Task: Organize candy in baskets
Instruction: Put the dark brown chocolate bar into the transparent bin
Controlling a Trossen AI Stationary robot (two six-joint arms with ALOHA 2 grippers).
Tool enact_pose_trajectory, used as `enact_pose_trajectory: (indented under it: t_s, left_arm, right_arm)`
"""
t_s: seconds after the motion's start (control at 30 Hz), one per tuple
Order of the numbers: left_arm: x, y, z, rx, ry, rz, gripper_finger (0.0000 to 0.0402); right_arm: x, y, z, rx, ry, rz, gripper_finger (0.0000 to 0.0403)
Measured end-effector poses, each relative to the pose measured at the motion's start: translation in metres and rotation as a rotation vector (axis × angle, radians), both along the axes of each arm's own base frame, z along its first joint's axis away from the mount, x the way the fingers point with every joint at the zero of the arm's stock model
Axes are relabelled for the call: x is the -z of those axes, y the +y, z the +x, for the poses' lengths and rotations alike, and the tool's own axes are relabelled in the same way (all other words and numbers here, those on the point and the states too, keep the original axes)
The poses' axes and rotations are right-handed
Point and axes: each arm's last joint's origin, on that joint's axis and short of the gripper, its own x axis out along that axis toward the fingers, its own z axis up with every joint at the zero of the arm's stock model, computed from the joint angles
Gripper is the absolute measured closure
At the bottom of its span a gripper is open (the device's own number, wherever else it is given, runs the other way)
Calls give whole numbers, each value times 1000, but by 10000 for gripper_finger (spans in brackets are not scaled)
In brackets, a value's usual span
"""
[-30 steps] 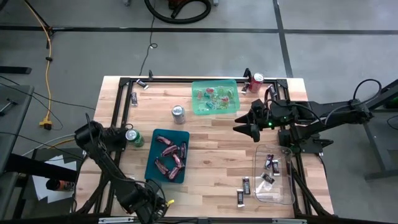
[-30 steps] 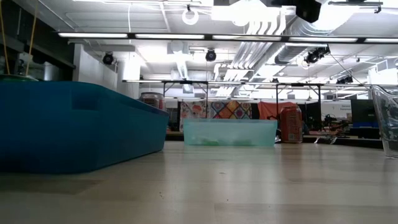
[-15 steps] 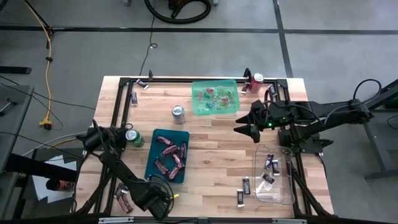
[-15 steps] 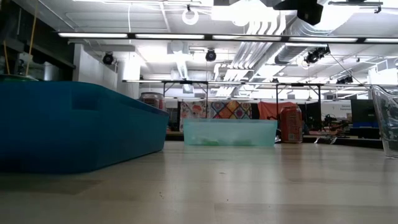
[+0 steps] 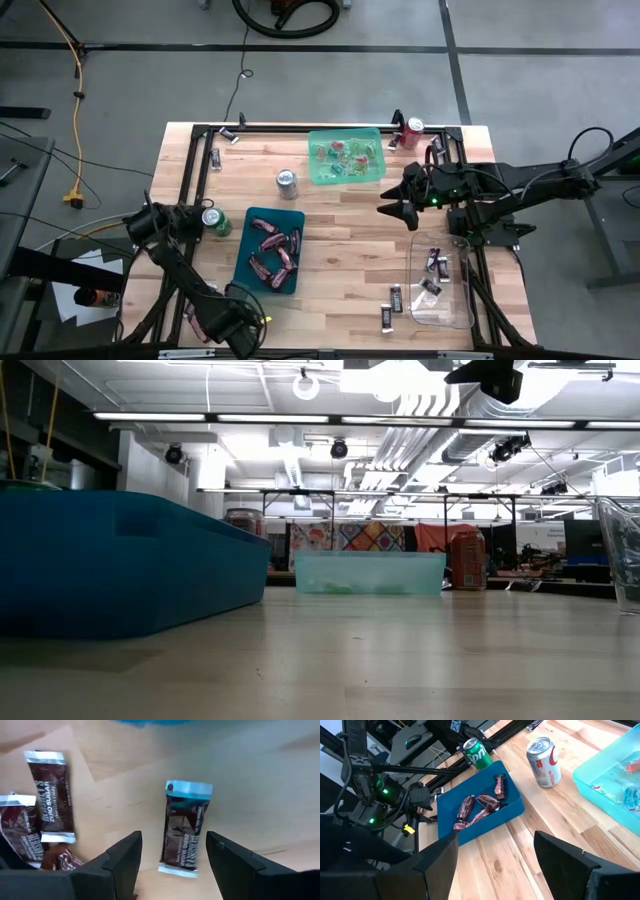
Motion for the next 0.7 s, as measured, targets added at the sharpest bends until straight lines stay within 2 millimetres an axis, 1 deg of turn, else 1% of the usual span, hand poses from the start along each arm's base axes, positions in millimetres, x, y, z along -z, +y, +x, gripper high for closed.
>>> enact_pose_trajectory:
  t_s: [0.23,0.37,0.47,0.53,0.57,0.67,0.7]
  left_arm:
    - [22,3,-5,46,-5,-59,192]
    - [27,8,-7,17,4,-58,192]
    - [28,8,-7,51,-2,-60,202]
    - [26,8,-6,80,-14,-74,232]
    - [25,8,-5,86,-20,-84,258]
    - [18,10,-6,90,-45,-83,360]
    - [14,11,-7,91,-64,-68,378]
  right_arm:
    - [0,0,0,0,0,0,146]
    - [0,0,0,4,0,7,146]
    - [0,0,0,4,0,7,146]
    - [0,0,0,4,-1,7,146]
    - [0,0,0,4,-1,7,146]
    - [0,0,0,5,-1,9,146]
    - [0,0,0,4,-1,9,146]
